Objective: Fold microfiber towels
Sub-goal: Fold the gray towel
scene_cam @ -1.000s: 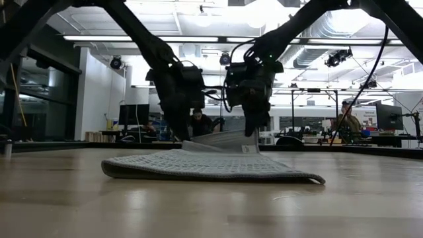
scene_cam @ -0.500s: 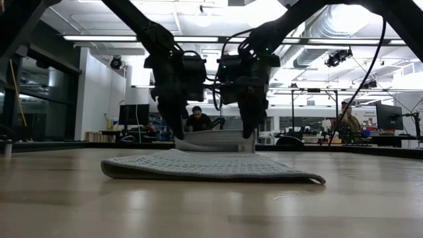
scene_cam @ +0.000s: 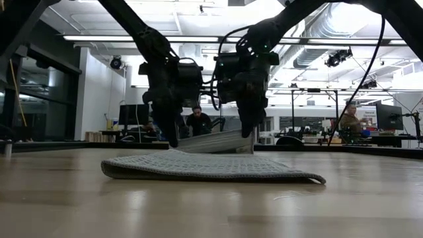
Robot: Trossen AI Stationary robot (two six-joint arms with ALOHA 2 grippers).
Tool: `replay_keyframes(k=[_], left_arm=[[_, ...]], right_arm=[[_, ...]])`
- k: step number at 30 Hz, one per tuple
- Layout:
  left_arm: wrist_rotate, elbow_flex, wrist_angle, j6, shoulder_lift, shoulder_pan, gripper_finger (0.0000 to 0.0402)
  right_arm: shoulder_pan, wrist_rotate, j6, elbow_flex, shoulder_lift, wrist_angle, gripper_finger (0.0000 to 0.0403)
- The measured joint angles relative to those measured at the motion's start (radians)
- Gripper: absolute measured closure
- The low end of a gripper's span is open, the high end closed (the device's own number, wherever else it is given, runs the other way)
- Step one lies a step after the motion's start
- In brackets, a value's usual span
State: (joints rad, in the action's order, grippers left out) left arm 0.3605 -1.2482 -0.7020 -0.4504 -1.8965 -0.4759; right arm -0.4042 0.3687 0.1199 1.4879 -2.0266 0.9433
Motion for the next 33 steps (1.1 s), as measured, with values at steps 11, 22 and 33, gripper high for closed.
replay_keyframes(k=[11,22,33], left_arm=[[-0.001,0.006,-0.006,0.003,0.073,0.003,0.0401],[-0.011,0.005,-0.029,0.031,0.111,0.053,0.0401],[-0.027,0.005,-0.082,0.091,0.164,0.177,0.0401]], right_arm=[[0.042,0.015,-0.005,0.001,0.002,0.041,0.0399],[0.099,-0.029,-0.056,-0.002,0.111,0.071,0.0399],[0.216,-0.057,-0.131,-0.002,0.136,0.102,0.0399]])
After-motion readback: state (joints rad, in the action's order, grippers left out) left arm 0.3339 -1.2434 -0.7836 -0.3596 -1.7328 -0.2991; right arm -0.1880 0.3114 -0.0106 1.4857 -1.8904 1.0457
